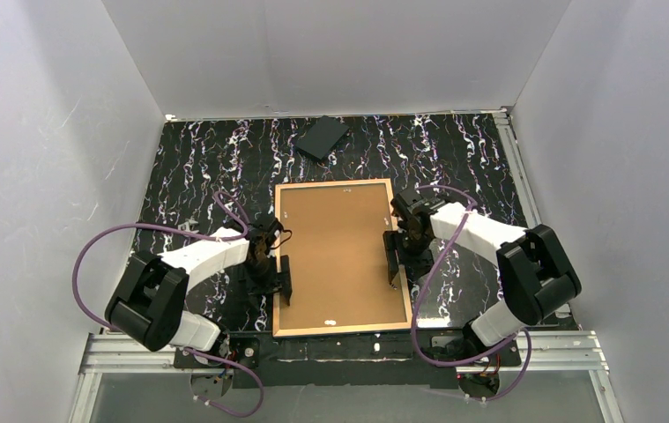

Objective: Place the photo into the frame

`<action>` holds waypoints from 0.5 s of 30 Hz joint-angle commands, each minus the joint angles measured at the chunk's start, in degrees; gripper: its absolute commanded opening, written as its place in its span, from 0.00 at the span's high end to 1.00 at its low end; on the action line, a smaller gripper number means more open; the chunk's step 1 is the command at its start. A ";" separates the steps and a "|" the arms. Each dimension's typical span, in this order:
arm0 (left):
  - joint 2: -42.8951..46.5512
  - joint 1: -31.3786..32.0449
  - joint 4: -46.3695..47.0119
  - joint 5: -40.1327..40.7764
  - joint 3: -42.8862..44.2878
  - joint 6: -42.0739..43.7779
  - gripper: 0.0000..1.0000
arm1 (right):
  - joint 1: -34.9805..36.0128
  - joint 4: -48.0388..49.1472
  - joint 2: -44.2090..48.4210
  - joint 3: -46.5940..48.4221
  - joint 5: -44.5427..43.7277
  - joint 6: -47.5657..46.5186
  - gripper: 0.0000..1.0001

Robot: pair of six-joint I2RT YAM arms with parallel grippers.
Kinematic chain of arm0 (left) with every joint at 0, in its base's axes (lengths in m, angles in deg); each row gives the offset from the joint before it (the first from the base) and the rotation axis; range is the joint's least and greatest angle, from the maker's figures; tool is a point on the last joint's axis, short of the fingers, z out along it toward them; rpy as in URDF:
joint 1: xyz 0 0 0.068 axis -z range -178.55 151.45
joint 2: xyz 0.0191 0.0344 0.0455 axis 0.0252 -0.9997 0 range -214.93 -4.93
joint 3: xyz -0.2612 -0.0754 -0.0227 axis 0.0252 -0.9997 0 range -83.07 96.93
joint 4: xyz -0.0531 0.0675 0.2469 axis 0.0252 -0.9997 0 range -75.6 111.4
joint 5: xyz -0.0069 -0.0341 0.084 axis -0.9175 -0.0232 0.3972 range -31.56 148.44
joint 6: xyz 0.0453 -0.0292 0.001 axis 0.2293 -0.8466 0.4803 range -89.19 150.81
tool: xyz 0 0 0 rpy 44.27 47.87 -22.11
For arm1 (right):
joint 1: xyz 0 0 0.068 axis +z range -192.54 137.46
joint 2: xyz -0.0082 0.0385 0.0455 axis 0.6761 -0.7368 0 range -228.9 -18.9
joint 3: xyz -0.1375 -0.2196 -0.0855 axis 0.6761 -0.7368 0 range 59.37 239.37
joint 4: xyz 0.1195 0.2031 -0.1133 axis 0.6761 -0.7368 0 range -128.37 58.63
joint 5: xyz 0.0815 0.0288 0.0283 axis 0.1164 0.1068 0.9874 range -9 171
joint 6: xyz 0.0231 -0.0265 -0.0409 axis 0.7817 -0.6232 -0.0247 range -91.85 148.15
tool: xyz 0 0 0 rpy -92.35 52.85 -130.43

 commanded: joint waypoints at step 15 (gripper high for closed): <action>-5.13 3.67 -3.41 1.01 -0.16 -0.67 0.28 | 6.61 -1.63 -6.08 2.16 -4.86 0.89 0.38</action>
